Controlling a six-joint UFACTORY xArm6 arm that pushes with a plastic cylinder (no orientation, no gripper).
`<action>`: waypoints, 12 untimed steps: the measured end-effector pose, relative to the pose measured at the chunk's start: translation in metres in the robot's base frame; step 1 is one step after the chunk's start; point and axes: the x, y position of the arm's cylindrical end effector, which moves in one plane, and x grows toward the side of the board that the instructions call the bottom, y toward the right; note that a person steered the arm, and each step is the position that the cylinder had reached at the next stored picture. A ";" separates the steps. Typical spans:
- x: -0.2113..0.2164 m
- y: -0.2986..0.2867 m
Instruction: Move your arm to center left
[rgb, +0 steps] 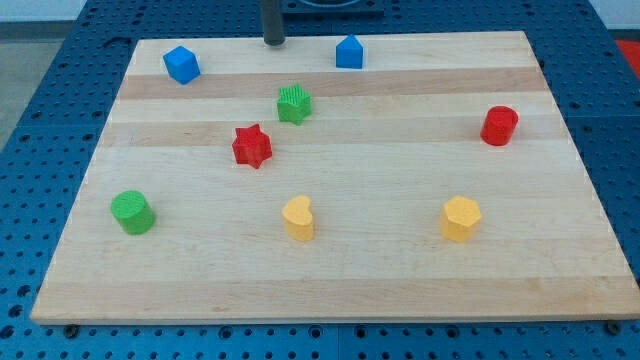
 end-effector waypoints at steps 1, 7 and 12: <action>0.016 0.005; 0.141 -0.097; 0.168 -0.151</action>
